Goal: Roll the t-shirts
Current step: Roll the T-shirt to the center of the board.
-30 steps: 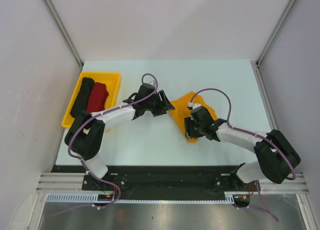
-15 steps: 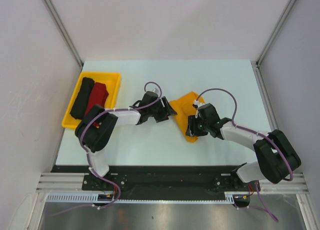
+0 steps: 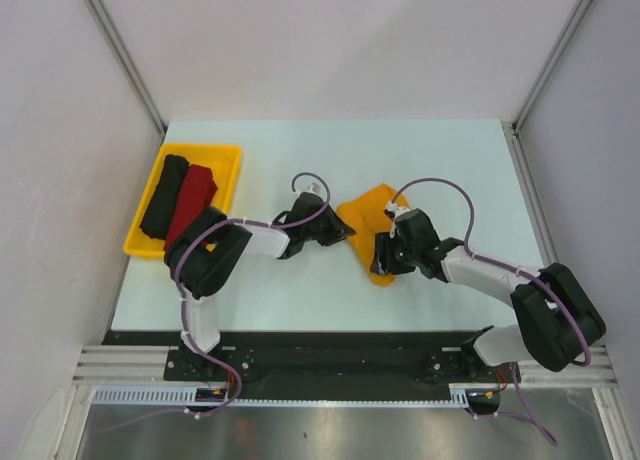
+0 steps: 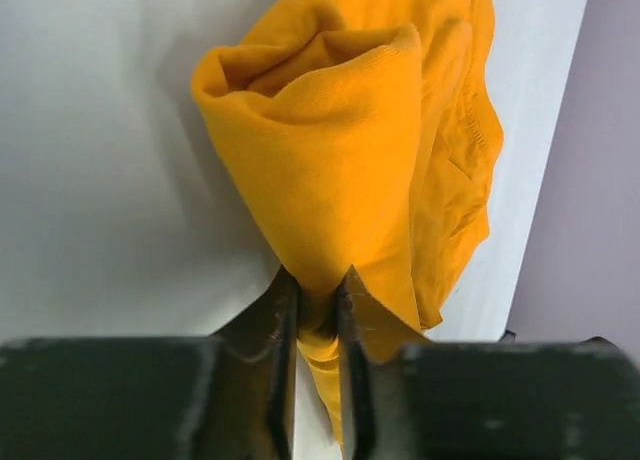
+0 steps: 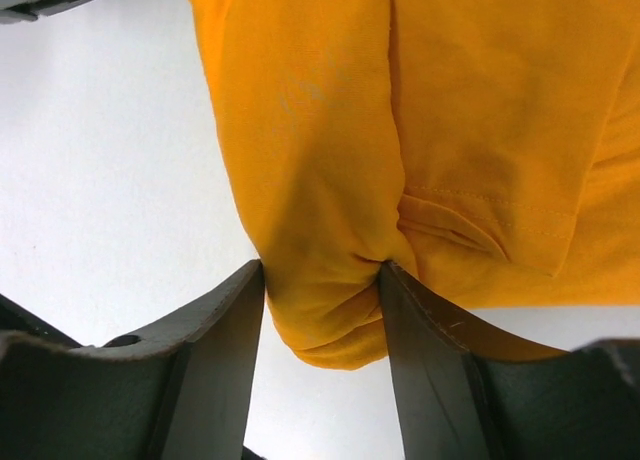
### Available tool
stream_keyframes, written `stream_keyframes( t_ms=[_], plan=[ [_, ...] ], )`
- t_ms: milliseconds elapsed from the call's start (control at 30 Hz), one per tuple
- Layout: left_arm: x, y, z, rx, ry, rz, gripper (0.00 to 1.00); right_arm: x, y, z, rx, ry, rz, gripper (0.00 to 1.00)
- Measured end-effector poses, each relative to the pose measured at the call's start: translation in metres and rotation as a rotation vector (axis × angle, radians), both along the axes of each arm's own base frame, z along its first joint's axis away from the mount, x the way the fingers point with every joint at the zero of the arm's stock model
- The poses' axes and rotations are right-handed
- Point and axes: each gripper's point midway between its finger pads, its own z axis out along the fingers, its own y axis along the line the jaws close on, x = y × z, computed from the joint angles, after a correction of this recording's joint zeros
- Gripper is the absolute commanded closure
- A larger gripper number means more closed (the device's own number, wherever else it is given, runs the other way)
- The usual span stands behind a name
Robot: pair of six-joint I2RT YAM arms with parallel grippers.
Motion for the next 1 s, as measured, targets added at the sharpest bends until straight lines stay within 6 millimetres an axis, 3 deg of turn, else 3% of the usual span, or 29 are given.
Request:
stream_keyframes(
  t_ms=[100, 300, 433, 700, 833, 1000],
  plan=[
    [-0.012, 0.008, 0.004, 0.031, 0.015, 0.016, 0.94, -0.01, 0.005, 0.004, -0.02, -0.019, 0.021, 0.39],
    [-0.044, 0.033, 0.016, 0.1, 0.056, 0.008, 0.93, -0.044, 0.026, 0.018, -0.113, -0.124, 0.114, 0.37],
    [-0.07, 0.053, 0.011, 0.141, 0.094, -0.001, 0.93, -0.062, 0.042, 0.032, -0.2, -0.221, 0.161, 0.37],
    [-0.1, 0.081, 0.003, 0.192, 0.145, -0.011, 0.92, -0.089, 0.099, 0.064, -0.336, -0.427, 0.236, 0.38],
    [-0.103, 0.086, 0.003, 0.204, 0.156, -0.013, 0.91, -0.098, 0.121, 0.052, -0.451, -0.473, 0.255, 0.39],
    [-0.104, 0.088, 0.003, 0.207, 0.161, -0.023, 0.91, -0.106, 0.115, 0.019, -0.639, -0.476, 0.238, 0.38]
  ],
)
